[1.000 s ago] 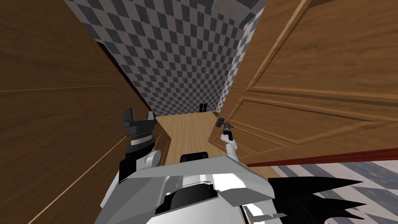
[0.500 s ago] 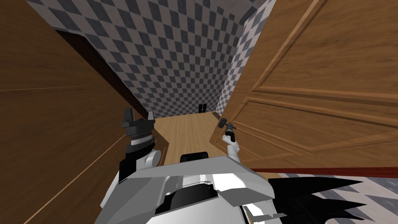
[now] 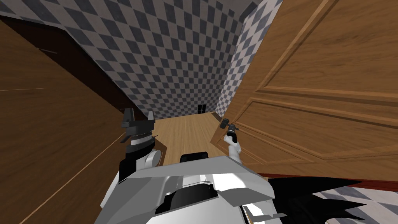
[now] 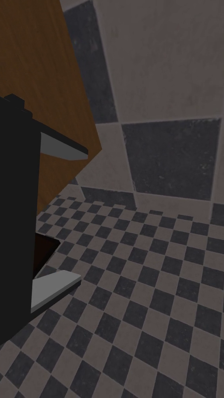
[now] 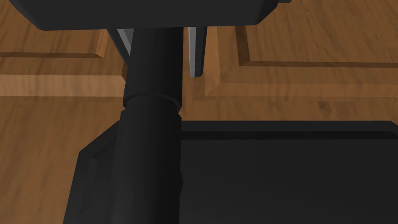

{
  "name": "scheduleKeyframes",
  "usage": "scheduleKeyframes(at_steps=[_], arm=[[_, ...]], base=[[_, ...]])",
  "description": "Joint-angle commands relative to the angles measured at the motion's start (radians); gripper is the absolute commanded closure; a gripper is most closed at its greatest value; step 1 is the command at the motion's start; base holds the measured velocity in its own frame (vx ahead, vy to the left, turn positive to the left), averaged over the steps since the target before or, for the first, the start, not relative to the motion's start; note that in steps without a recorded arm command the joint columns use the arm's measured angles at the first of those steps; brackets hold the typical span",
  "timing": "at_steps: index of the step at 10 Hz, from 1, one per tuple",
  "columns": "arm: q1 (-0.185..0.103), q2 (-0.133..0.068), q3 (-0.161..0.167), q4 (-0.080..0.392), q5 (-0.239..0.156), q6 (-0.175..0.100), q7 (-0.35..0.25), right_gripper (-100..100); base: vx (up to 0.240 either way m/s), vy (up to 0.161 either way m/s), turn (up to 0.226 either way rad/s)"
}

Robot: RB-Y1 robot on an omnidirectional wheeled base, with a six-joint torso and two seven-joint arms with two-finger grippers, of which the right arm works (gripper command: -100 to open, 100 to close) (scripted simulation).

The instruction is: Push the door open

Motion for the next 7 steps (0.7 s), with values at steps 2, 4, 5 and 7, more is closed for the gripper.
scheduleKeyframes(at_steps=[2, 4, 5, 7], arm=[[0.002, 0.009, -0.038, -0.016, -0.004, -0.008, 0.010, 100], [0.004, 0.021, -0.060, -0.020, -0.007, -0.008, 0.014, 100], [0.005, 0.027, -0.069, -0.021, -0.009, -0.008, 0.016, 100], [0.007, 0.043, -0.089, -0.025, -0.012, -0.007, 0.020, 100]], base=[[0.170, 0.014, -0.072], [0.169, -0.001, -0.049], [0.167, 0.018, -0.048], [0.193, 0.004, -0.066]])
